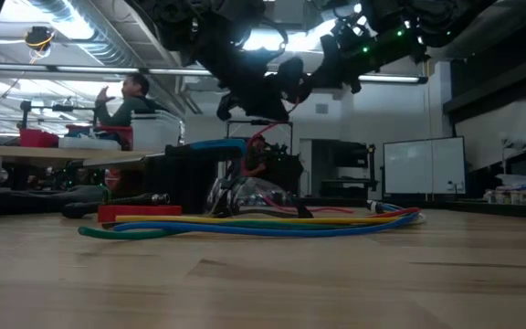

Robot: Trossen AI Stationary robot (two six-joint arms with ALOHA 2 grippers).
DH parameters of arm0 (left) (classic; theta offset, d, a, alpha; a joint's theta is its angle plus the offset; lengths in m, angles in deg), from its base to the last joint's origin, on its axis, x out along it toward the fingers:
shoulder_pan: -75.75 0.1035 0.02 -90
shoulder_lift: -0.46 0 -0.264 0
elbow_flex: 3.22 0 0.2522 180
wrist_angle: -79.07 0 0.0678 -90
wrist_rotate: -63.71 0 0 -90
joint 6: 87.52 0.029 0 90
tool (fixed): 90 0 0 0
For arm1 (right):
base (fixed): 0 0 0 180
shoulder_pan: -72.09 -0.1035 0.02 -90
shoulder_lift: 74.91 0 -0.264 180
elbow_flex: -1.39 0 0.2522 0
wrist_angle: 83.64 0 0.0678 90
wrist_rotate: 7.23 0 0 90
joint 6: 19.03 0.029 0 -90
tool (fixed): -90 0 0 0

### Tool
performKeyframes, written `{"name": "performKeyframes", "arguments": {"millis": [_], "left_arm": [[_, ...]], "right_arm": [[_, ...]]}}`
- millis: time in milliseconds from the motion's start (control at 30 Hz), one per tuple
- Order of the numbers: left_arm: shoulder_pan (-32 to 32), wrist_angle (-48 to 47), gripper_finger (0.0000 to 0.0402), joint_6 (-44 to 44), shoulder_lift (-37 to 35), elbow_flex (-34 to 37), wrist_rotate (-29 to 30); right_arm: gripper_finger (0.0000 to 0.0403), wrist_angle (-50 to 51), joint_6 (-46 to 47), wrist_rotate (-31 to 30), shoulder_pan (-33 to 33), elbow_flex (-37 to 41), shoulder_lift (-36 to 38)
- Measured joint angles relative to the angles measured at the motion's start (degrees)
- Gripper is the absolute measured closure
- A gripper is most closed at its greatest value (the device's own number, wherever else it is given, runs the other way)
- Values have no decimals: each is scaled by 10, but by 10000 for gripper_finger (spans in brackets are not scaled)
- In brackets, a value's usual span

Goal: Coil cords
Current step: Coil the red wire on the spool

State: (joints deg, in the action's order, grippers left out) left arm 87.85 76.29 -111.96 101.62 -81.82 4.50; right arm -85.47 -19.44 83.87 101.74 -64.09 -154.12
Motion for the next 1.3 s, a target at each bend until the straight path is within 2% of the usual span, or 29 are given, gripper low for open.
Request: {"name": "performKeyframes", "arguments": {"millis": [267, 467, 867, 1300], "left_arm": [[0, -24, 401, 32, 0, 0, 61], [0, -22, 397, 74, 0, 0, 63], [1, -36, 338, 98, 1, 2, 56], [0, -51, 334, 99, 1, 1, 54]], "right_arm": [[402, 44, 0, 28, 0, 1, 35], [402, 48, 0, 56, 0, 1, 41], [402, 21, 2, 77, 0, 0, 43], [402, 17, 8, 90, 0, 0, 60]]}}
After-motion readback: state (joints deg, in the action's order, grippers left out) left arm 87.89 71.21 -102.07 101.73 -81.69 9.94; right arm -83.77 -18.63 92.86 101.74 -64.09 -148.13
